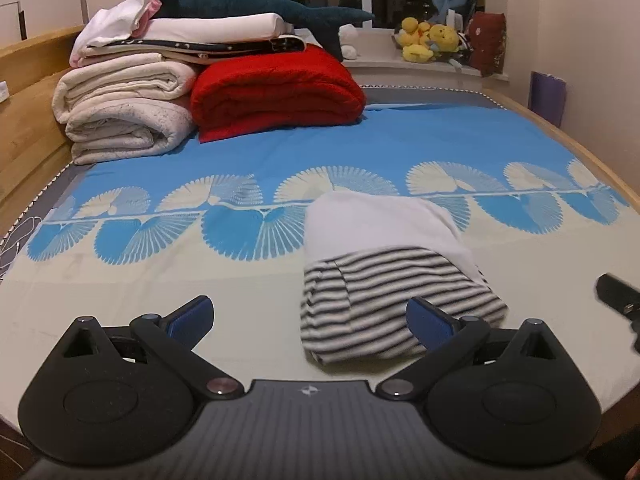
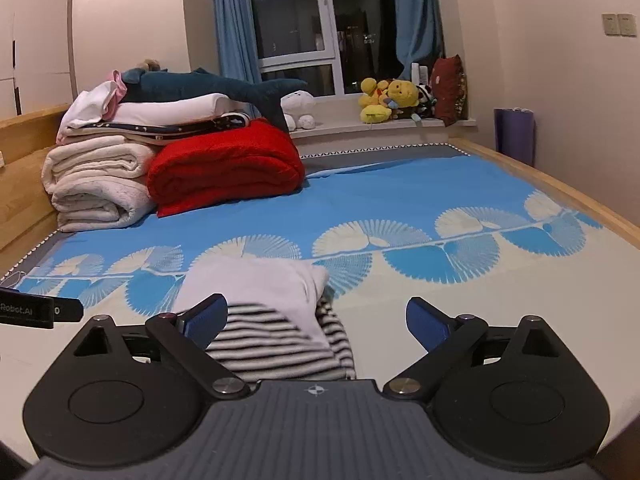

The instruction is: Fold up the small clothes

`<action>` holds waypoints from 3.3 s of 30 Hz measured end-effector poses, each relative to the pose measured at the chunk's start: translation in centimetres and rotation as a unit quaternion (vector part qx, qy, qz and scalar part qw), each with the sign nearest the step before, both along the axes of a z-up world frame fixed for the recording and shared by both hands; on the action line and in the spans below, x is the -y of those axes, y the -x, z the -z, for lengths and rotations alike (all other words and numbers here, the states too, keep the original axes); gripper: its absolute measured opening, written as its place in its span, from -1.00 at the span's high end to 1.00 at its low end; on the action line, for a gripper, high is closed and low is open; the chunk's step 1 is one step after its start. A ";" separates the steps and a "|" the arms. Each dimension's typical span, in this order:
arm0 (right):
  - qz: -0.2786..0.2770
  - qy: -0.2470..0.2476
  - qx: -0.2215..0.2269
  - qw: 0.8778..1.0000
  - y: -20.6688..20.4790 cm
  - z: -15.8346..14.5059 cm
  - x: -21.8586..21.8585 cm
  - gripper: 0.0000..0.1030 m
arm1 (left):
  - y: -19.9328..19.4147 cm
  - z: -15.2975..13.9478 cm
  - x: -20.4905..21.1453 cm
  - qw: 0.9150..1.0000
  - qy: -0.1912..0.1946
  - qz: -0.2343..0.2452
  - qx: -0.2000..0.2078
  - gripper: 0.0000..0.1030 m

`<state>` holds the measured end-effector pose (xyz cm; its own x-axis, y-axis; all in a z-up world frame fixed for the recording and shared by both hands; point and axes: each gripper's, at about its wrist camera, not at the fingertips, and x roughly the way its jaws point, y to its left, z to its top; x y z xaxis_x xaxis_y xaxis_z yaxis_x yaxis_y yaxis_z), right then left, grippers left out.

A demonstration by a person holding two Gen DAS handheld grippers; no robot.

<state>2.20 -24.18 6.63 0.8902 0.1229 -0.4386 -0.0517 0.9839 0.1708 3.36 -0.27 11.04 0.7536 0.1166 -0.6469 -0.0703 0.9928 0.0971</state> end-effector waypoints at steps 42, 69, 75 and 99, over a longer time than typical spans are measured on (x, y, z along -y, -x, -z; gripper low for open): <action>-0.045 0.044 -0.096 0.993 -1.4 4.3 -6.4 -0.88 | 3.4 8.8 -0.3 0.998 0.069 0.007 0.001 -0.99; -0.059 0.072 -0.092 0.991 -1.1 4.6 -7.1 -0.88 | 3.4 8.5 -1.2 0.997 0.083 0.004 0.008 -0.99; -0.058 0.071 -0.093 0.991 -1.1 4.6 -7.1 -0.88 | 3.5 8.6 -1.1 0.996 0.085 0.004 0.008 -0.99; -0.059 0.070 -0.098 0.991 -1.2 4.8 -7.2 -0.87 | 3.4 8.5 -1.0 0.996 0.090 0.001 0.007 -0.99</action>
